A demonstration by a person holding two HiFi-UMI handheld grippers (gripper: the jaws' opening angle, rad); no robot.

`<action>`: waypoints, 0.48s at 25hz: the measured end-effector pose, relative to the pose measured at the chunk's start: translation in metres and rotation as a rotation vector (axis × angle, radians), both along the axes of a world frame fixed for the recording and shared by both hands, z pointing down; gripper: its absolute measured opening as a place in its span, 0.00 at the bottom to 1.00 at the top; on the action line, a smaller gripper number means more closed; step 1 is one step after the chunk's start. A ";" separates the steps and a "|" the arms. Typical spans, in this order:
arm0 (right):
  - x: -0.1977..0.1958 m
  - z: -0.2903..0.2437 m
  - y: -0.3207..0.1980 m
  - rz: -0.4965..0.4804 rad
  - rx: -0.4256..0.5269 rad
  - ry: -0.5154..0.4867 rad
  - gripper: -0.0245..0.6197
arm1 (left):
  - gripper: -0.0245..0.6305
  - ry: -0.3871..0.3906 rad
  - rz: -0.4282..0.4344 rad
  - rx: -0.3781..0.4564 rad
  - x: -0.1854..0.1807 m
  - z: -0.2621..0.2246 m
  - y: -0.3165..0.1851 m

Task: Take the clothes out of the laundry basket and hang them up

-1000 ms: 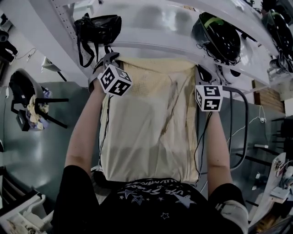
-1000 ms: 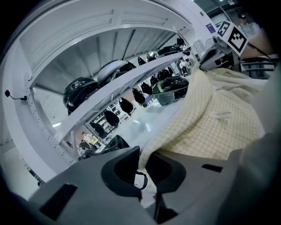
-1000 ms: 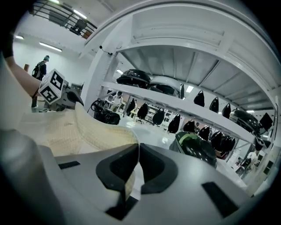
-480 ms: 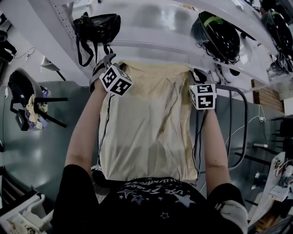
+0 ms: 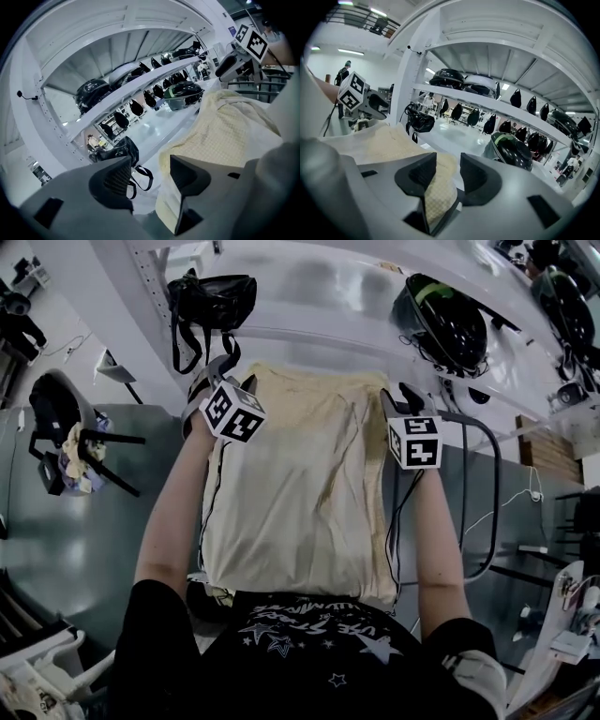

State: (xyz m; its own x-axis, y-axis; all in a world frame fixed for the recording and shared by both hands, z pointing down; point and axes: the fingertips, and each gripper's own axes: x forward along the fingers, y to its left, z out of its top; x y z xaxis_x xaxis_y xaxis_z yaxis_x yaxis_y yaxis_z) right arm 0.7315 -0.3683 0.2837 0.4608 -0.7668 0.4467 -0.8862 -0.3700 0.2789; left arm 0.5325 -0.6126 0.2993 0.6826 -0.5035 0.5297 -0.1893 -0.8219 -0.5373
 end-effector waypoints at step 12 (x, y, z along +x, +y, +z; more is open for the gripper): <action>-0.079 -0.084 0.033 -0.155 0.223 0.004 0.29 | 0.45 0.136 -0.151 0.105 -0.120 -0.094 0.068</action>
